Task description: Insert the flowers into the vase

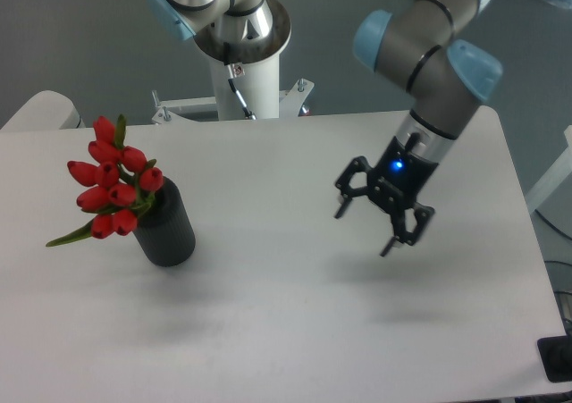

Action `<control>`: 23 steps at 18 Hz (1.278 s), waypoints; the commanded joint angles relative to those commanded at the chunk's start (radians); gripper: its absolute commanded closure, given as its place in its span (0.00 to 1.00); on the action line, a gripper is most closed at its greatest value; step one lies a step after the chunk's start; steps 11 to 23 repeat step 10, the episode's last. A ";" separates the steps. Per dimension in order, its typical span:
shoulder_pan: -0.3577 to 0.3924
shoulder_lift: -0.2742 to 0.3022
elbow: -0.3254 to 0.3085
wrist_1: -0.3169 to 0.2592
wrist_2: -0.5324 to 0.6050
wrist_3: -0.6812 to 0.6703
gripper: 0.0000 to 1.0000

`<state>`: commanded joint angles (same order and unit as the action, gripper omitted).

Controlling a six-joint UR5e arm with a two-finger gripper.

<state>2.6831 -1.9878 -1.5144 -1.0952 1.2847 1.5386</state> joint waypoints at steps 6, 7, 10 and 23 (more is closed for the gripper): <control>-0.086 -0.107 0.137 -0.052 0.232 -0.023 0.00; -0.092 -0.117 0.138 -0.061 0.258 -0.018 0.00; -0.097 -0.120 0.134 -0.063 0.265 -0.011 0.00; -0.097 -0.120 0.134 -0.063 0.265 -0.011 0.00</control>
